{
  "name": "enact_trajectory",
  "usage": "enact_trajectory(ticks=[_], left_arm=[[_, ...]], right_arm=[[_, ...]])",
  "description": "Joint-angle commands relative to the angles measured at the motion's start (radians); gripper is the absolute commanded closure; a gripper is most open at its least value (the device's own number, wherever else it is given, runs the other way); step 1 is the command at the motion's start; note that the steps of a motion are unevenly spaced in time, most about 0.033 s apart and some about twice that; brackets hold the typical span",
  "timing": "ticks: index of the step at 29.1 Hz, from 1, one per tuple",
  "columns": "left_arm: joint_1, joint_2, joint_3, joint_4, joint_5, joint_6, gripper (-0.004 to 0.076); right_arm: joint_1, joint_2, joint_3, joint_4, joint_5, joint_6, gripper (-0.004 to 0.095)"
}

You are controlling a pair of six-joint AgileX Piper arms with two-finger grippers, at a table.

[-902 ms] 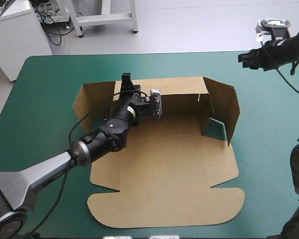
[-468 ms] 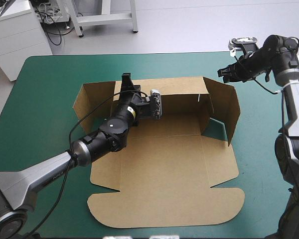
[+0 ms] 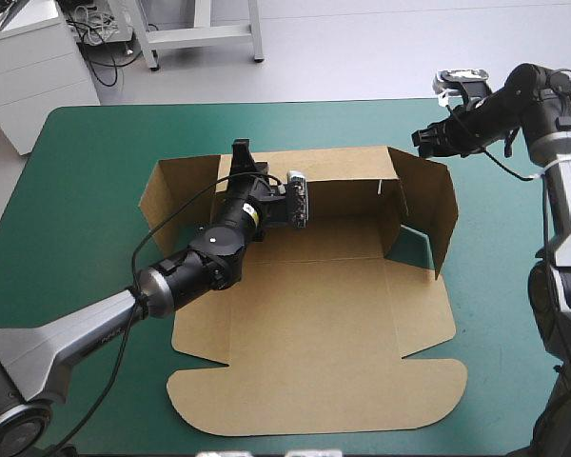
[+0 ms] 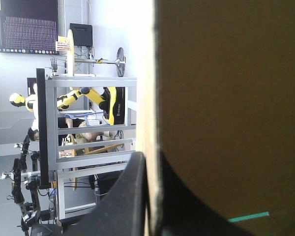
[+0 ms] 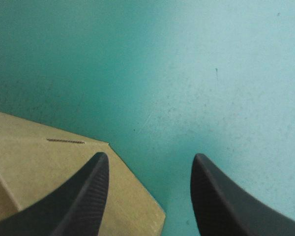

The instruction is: Fold the box

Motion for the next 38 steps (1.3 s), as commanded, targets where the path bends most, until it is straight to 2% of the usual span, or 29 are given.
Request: enact_trajectory(ticks=[1,8,15,23,28,31,33,35,36,38], left_arm=[[-0.001,-0.035,-0.027,0.006,0.018,-0.008,0.0736],[-0.001,-0.035,-0.027,0.002,0.019,-0.008,0.0736],[-0.001,-0.035,-0.027,-0.001,0.019,-0.008,0.0736],[-0.001,-0.035,-0.027,-0.001,0.019,-0.008,0.0736],[-0.001,-0.035,-0.027,-0.001,0.019,-0.008,0.0736],[-0.001,-0.035,-0.027,-0.001,0.019,-0.008,0.0736],[-0.001,-0.035,-0.027,-0.001,0.019,-0.008,0.0736],[-0.001,-0.035,-0.027,-0.001,0.019,-0.008,0.0736],[-0.001,-0.035,-0.027,-0.001,0.019,-0.008,0.0736],[-0.001,-0.035,-0.027,-0.001,0.019,-0.008,0.0736]], right_arm=[[-0.002,-0.101,0.045,0.017,0.008,-0.039,0.0430],[-0.002,-0.181,0.242,0.080,-0.055,-0.101,0.0430],[-0.002,-0.313,0.468,0.176,-0.203,-0.240,0.0431],[-0.002,-0.455,0.721,0.322,-0.346,-0.521,0.0430],[-0.002,-0.499,0.816,0.386,-0.348,-0.673,0.0430],[-0.002,-0.502,0.843,0.427,-0.316,-0.815,0.0429],[-0.002,-0.497,0.856,0.449,-0.305,-0.855,0.0407],[-0.002,-0.487,0.859,0.465,-0.309,-0.874,0.0353],[-0.002,-0.471,0.859,0.487,-0.319,-0.882,0.0290],[-0.002,-0.459,0.859,0.517,-0.335,-0.892,0.0252]])
